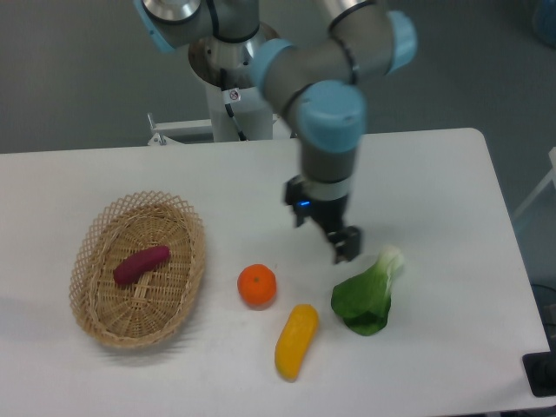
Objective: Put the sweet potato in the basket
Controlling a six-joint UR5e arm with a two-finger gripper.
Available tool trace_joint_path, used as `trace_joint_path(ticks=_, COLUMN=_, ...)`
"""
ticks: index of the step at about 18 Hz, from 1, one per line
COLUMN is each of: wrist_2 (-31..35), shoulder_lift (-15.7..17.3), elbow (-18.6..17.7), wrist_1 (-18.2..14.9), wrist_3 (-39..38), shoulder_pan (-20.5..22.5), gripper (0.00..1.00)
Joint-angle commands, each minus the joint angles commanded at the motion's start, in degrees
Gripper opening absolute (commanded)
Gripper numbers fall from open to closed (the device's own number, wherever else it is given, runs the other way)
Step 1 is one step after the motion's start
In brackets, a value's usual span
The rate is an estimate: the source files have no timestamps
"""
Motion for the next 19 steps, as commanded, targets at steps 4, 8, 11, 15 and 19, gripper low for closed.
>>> trace_joint_path(ticks=4, wrist_2=0.17, shoulder_lift=-3.33, elbow=2.71, wrist_1=0.44, wrist_3=3.34, shoulder_pan=3.08, gripper=1.0)
trace_joint_path(ticks=8, wrist_2=0.26, shoulder_lift=-7.64, elbow=7.11, wrist_1=0.7, wrist_3=3.79, shoulder_pan=5.02, gripper=1.0)
trace_joint_path(ticks=11, wrist_2=1.05, shoulder_lift=-9.93, elbow=8.88, wrist_1=0.53, wrist_3=3.79, shoulder_pan=4.93, gripper=1.0)
trace_joint_path(ticks=15, wrist_2=1.14, shoulder_lift=-11.95, elbow=10.63, wrist_1=0.35, wrist_3=3.7, shoulder_pan=4.93, gripper=1.0)
trace_joint_path(ticks=19, wrist_2=1.41, shoulder_lift=-12.13, elbow=10.02, wrist_1=0.44, wrist_3=3.52, shoulder_pan=4.85, gripper=1.0)
